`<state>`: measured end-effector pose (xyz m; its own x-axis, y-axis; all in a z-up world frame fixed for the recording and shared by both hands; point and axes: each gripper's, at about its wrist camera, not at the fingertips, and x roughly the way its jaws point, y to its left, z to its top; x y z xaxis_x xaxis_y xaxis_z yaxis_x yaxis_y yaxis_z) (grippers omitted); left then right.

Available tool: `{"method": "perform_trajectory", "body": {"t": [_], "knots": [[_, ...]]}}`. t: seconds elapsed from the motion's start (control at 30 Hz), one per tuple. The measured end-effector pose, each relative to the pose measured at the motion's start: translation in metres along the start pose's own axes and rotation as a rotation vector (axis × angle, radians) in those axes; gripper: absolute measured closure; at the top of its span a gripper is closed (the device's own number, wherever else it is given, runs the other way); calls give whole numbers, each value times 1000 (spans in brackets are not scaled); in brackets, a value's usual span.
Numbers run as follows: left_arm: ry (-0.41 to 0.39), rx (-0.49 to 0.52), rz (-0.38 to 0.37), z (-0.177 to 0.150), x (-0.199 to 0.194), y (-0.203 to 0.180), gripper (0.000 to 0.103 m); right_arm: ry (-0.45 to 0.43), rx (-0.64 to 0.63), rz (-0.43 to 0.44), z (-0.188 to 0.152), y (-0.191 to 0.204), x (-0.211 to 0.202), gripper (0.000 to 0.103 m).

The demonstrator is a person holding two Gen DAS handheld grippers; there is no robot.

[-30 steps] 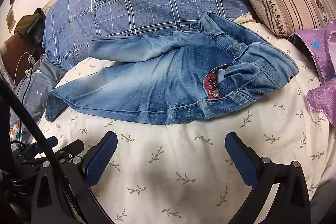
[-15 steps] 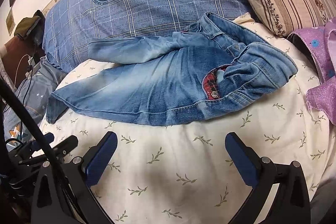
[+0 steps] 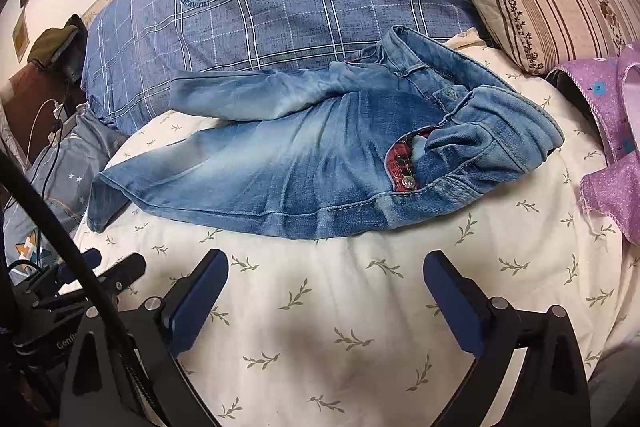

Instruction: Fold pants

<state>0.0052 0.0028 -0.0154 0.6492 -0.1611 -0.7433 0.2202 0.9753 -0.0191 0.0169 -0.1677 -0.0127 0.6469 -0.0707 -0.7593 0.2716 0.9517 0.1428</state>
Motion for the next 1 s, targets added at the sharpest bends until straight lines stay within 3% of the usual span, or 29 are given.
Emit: {"method": "perform_trajectory", "body": {"t": [0.23,0.47,0.87,1.0], "knots": [[9,-24,18,0,2,6,28,-3,9,10,1,-1,-1,5],[24,-78,-21,4,5,14,26,-1,10,6,1,-1,-1,5],[-14,-44,-16,1,-3,9,27,1,-5,-6,1,1,-1,5],[6,-78,-30,4,-1,17,27,-6,9,0,3,-3,-4,5]]}}
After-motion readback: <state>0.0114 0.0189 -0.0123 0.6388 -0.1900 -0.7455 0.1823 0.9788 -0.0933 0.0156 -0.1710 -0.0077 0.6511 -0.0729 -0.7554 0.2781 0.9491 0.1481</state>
